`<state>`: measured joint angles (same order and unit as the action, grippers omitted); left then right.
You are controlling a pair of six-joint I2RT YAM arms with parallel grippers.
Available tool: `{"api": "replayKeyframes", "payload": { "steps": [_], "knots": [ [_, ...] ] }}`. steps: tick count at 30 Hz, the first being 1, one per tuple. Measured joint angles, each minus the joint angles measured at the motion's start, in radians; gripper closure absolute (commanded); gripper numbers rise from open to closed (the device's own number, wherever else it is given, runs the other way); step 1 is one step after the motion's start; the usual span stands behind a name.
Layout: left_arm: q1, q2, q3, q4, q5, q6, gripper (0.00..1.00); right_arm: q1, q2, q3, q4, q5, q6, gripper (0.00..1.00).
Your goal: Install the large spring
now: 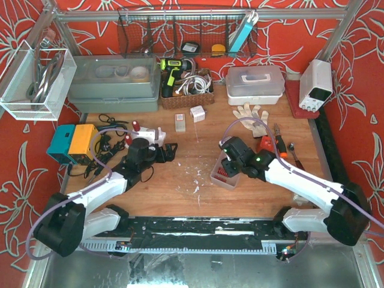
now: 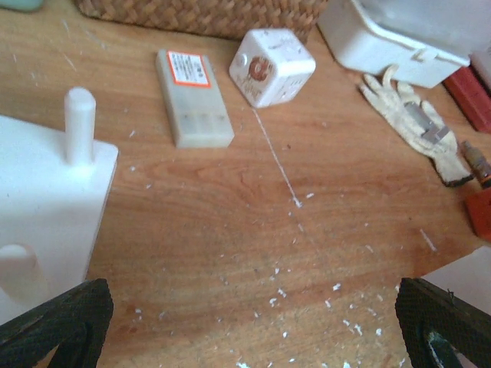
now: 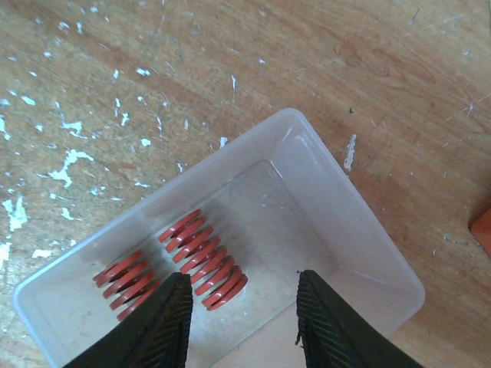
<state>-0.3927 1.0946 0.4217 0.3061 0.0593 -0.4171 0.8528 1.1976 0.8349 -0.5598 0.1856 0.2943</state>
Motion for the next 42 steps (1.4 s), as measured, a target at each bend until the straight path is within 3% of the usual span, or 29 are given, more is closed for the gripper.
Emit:
{"api": "replayKeyframes", "payload": {
  "steps": [10,26,30,36,42],
  "knots": [
    [-0.001,-0.031,-0.023,0.040,0.015,0.004,0.00,-0.005,0.158,0.026,-0.062,-0.018,-0.085,0.59],
    [-0.004,-0.133,-0.042,0.047,0.005,-0.015,0.00,-0.021,0.343,0.034,-0.019,-0.098,-0.109,0.57],
    [-0.007,-0.133,-0.042,0.047,0.005,-0.016,0.00,-0.030,0.380,0.050,-0.016,-0.098,-0.109,0.62],
    [-0.007,-0.135,-0.042,0.047,0.003,-0.018,0.00,-0.043,0.390,0.056,-0.009,-0.110,-0.109,0.84],
    [-0.008,-0.142,-0.043,0.047,-0.006,-0.023,0.00,-0.048,0.383,0.056,-0.010,-0.118,-0.124,0.98]
  ]
}}
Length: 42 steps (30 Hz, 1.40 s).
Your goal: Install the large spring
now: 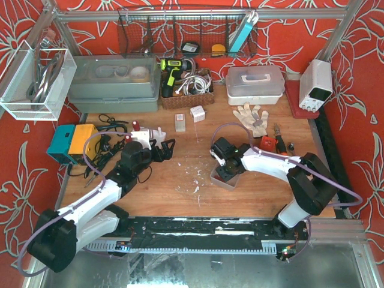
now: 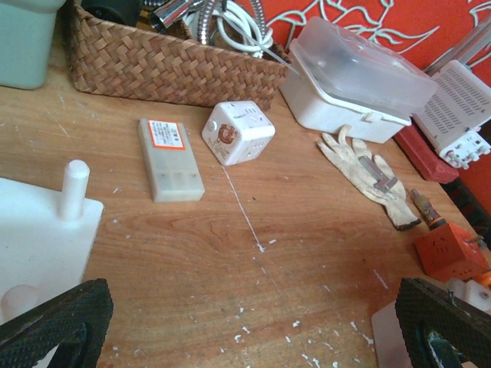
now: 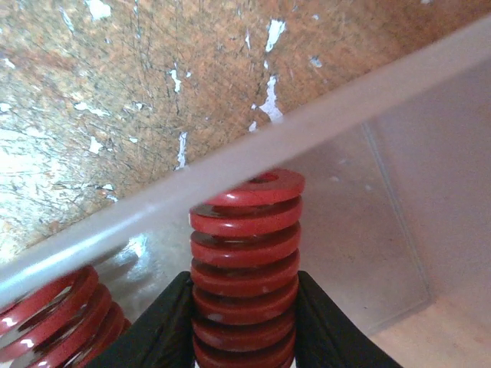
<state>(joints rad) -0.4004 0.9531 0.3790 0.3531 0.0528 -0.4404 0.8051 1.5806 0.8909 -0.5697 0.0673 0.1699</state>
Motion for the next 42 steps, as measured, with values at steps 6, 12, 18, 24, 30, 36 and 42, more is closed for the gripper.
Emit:
{"api": "replayKeyframes", "payload": {
  "steps": [6,12,18,24,30,36,42],
  "knots": [
    [0.000,-0.001,-0.015,0.001,-0.036,-0.032,0.00,0.000,-0.077,0.000,-0.018,0.001,-0.005,1.00],
    [0.000,-0.014,-0.062,0.003,-0.047,-0.074,0.01,0.000,-0.192,0.000,-0.043,0.003,-0.004,1.00],
    [0.000,-0.023,-0.068,0.065,0.064,-0.111,0.22,0.000,-0.349,-0.005,-0.042,-0.017,-0.009,1.00],
    [-0.002,-0.022,-0.032,0.076,0.238,-0.145,0.36,0.039,-0.506,-0.077,0.132,-0.050,-0.047,1.00],
    [-0.035,0.012,0.114,0.000,0.402,-0.133,0.27,0.144,-0.499,-0.139,0.339,-0.046,-0.097,1.00],
    [-0.082,0.040,0.161,-0.039,0.497,-0.129,0.29,0.183,-0.449,-0.155,0.497,-0.042,-0.118,1.00],
    [-0.100,0.102,0.163,-0.050,0.551,-0.161,0.33,0.185,-0.446,-0.184,0.571,-0.043,-0.124,1.00]
  ]
}}
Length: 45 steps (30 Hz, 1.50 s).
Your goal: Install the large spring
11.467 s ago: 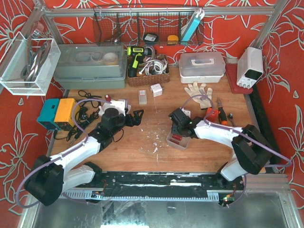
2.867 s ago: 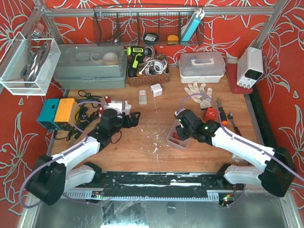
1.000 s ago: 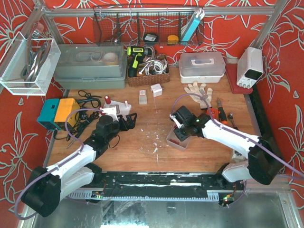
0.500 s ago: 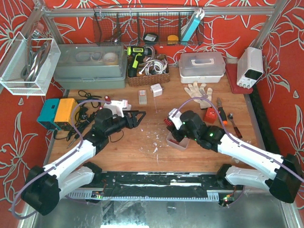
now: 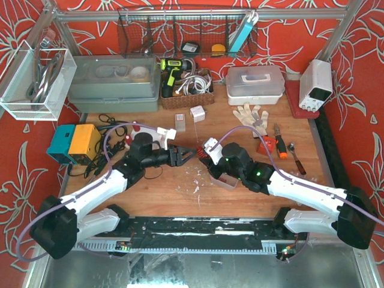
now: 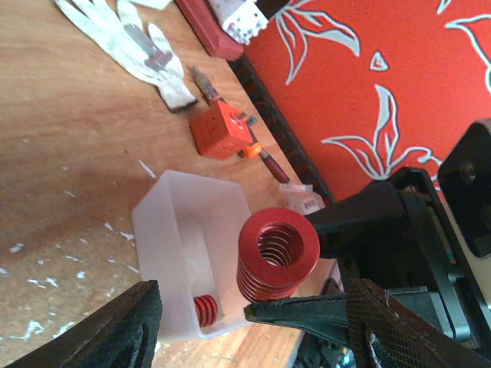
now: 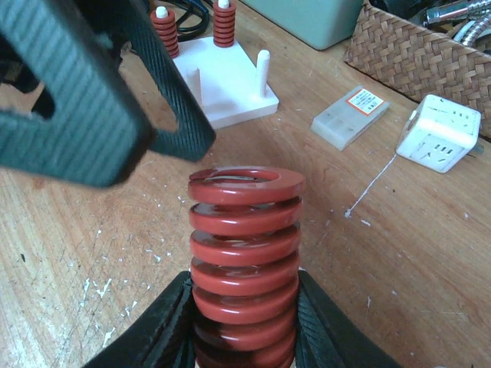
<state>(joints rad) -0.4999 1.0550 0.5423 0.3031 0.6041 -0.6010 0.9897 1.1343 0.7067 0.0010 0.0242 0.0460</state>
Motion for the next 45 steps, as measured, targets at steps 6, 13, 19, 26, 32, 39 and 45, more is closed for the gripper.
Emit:
{"api": "replayKeyframes", "payload": {
  "steps": [6,13,19,26,32,39,45],
  "knots": [
    [-0.035,0.058,0.000,0.036,0.050,-0.037,0.33,0.000,0.013,-0.003,0.024,-0.004,-0.001,1.00],
    [-0.052,0.092,0.000,0.081,0.055,-0.077,0.39,0.007,0.024,-0.003,0.033,-0.031,-0.001,1.00],
    [-0.052,0.112,0.000,0.137,0.052,-0.121,0.54,0.013,0.024,-0.003,0.045,-0.050,-0.001,1.00],
    [-0.055,0.117,0.000,0.134,0.031,-0.118,0.94,0.016,0.024,-0.004,0.043,-0.052,-0.001,1.00],
    [-0.058,0.113,-0.001,0.114,0.012,-0.119,1.00,0.016,0.034,-0.004,0.042,-0.050,0.009,0.42],
    [-0.063,0.034,0.000,0.011,-0.192,-0.080,1.00,0.018,0.013,0.030,-0.073,0.050,0.053,0.02],
    [-0.063,-0.092,-0.001,-0.107,-0.594,-0.018,1.00,0.019,-0.171,0.001,-0.119,0.196,0.090,0.01]
  ]
}}
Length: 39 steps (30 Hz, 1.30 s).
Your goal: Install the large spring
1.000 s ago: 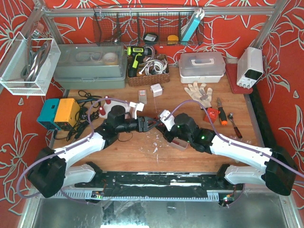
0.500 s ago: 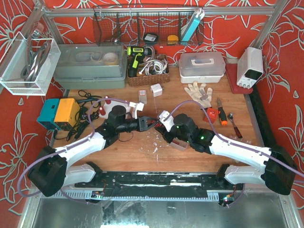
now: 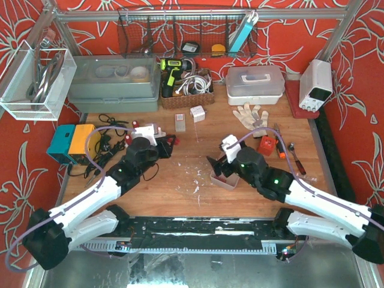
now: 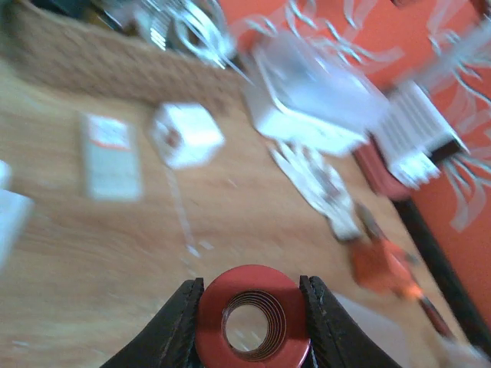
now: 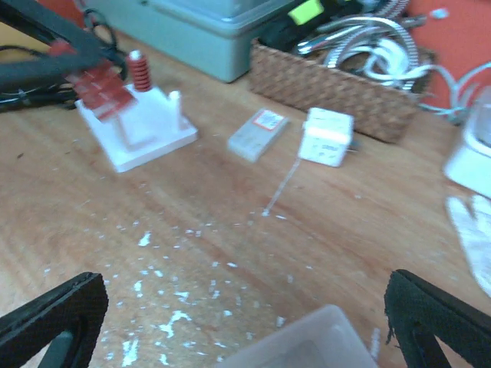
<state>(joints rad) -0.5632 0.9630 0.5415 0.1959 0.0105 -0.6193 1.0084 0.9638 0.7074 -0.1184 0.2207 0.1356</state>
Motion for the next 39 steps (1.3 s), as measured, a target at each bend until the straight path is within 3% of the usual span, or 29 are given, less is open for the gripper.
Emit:
{"api": "replayKeyframes", "payload": {
  "steps": [6,11,23,39],
  "knots": [
    [0.001,-0.059,-0.018,-0.040,-0.410,0.064,1.00,0.000,-0.123,-0.135,0.040,0.132,0.019,0.01],
    [0.008,0.024,-0.018,-0.081,-0.579,0.102,1.00,0.000,-0.104,-0.157,0.050,0.159,0.035,0.01],
    [0.051,0.227,-0.016,-0.097,-0.618,0.110,1.00,0.000,-0.068,-0.153,0.051,0.151,0.047,0.01],
    [0.087,0.229,-0.014,-0.023,-0.565,0.125,1.00,0.000,-0.062,-0.153,0.051,0.138,0.047,0.01]
  ]
}}
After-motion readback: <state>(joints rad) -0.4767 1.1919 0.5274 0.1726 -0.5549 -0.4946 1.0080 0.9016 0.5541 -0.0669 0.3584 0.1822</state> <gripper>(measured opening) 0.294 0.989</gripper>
